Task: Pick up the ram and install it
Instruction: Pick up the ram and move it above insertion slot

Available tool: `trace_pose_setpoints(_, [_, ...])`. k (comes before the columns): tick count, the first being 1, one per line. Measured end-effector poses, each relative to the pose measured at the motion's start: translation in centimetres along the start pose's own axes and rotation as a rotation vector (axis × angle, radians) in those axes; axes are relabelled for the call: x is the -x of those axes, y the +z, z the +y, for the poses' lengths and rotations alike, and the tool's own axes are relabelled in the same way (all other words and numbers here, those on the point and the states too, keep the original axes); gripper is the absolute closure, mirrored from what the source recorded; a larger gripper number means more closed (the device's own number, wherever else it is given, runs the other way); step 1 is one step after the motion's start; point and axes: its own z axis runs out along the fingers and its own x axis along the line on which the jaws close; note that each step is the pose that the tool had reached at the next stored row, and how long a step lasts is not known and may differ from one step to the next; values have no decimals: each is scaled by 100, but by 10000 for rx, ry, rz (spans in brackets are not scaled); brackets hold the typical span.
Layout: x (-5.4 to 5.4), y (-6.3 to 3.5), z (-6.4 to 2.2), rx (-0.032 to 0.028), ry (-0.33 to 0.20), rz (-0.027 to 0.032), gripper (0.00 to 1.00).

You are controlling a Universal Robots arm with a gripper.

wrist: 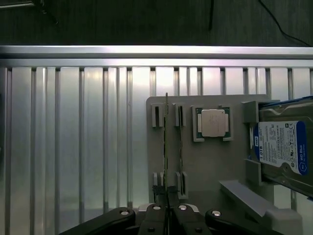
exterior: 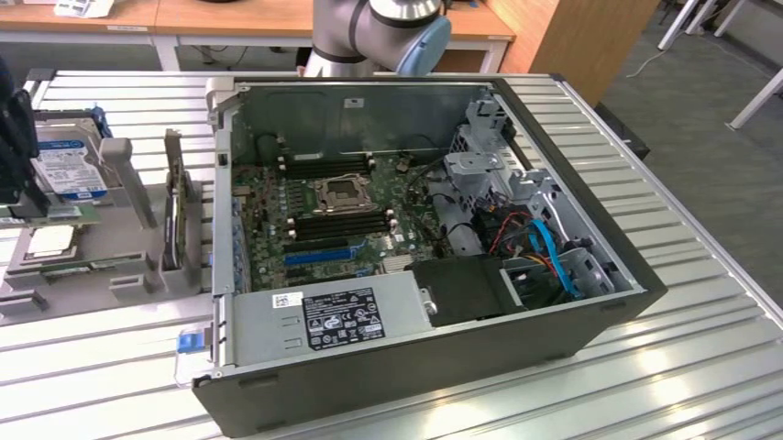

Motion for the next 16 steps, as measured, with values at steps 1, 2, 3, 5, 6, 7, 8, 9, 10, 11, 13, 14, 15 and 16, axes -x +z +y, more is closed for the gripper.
trace_pose_setpoints(1, [1,-24,1,0,0,0,88])
trace_pose_setpoints(2, [1,-48,2,0,0,0,88])
trace_pose_setpoints(3, [2,-70,3,0,0,0,88])
trace_pose_setpoints(5, [3,-118,5,1,0,1,88])
trace_pose_setpoints(6, [3,-145,6,0,0,0,88])
trace_pose_setpoints(7, [4,-170,8,0,0,0,88])
trace_pose_setpoints(8, [5,-193,9,0,0,0,88])
trace_pose_setpoints(9, [5,-213,10,0,0,0,88])
trace_pose_setpoints(10, [6,-233,10,0,0,0,88])
trace_pose_setpoints(11, [6,-252,11,1,-1,0,88])
trace_pose_setpoints(13, [7,-290,13,1,-1,0,88])
trace_pose_setpoints(14, [7,-306,14,1,0,0,88])
trace_pose_setpoints(15, [8,-324,14,2,0,0,88])
trace_pose_setpoints(16, [8,-342,15,2,-1,0,88])
